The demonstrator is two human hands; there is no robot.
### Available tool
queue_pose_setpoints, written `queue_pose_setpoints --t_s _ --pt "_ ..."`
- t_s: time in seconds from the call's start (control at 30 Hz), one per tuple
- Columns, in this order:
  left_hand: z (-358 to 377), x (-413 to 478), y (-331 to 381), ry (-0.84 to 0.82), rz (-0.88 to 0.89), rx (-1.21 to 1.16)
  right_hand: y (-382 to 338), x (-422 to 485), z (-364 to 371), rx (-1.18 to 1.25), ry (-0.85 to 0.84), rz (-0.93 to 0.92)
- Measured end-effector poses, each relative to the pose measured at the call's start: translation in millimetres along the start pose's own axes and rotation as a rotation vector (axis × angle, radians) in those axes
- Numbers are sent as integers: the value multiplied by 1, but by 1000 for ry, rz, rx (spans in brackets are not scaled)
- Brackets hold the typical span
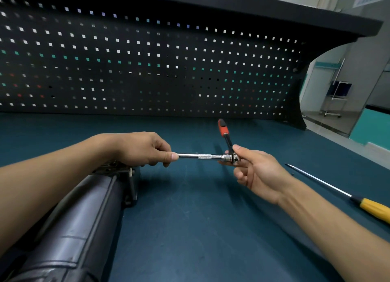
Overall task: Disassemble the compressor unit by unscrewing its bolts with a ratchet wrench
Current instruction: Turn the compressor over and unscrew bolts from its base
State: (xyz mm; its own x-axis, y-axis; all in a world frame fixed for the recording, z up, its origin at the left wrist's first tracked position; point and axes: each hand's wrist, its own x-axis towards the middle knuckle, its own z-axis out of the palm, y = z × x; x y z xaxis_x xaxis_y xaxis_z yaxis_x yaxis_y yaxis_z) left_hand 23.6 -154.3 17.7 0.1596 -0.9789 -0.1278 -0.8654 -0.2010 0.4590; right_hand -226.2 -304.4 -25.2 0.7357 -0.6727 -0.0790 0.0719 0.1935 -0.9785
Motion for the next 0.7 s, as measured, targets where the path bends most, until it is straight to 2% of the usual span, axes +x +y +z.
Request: queue_pose_setpoints --t_s 0.33,0.7 --pt "2 0 0 -7 7 -8 -7 -5 -5 -59 -98 -152" --pt "2 -1 1 -15 4 -64 -2 -7 0 -141 -49 -301"
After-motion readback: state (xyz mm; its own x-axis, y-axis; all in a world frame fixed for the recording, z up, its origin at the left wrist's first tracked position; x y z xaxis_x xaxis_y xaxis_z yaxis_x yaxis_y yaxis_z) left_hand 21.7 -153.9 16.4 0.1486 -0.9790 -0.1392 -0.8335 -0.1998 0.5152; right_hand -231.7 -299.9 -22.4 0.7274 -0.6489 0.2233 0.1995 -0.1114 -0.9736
